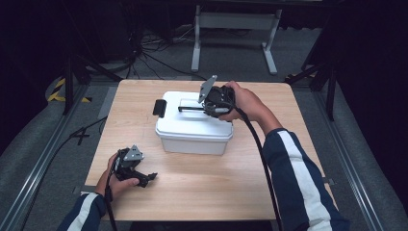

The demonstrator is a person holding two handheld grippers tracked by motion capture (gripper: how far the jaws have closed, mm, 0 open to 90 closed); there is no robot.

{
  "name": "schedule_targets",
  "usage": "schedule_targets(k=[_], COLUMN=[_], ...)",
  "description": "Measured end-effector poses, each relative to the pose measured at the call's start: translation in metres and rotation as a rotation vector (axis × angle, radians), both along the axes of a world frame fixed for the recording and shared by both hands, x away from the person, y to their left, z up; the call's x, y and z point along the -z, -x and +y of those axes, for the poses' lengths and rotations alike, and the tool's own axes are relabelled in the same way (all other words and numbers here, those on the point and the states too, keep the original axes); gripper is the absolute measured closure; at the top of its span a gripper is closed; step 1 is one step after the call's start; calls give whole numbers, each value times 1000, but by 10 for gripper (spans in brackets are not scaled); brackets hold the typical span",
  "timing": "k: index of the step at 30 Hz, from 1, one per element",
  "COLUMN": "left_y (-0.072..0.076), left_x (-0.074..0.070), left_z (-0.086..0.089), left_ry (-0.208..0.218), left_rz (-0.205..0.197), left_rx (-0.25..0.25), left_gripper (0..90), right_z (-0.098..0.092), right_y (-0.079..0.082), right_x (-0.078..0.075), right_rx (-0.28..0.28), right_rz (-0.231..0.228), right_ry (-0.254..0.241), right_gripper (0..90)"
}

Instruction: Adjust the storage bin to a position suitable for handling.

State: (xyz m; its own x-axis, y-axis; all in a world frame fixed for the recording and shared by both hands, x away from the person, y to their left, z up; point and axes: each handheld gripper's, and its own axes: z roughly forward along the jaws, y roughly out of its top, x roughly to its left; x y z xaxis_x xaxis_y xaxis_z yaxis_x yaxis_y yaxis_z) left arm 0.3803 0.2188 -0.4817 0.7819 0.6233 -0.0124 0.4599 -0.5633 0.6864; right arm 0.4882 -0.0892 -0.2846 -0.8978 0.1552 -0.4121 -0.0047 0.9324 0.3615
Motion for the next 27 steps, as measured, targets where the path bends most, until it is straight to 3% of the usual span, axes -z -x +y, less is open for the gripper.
schedule_targets(k=[10,19,27], left_y=[0,0,0], left_x=[0,0,0], left_z=[0,0,0], left_ry=[2,-1,-1], left_rz=[2,-3,-3], left_rx=[-2,0,0], left_gripper=[5,5,5], right_z=[14,16,16], right_y=[3,3,4], right_x=[2,2,-3], right_rx=[-27,-48,-69], right_rz=[-10,-25,-48], right_ry=[29,57,47], right_gripper=[825,845,847])
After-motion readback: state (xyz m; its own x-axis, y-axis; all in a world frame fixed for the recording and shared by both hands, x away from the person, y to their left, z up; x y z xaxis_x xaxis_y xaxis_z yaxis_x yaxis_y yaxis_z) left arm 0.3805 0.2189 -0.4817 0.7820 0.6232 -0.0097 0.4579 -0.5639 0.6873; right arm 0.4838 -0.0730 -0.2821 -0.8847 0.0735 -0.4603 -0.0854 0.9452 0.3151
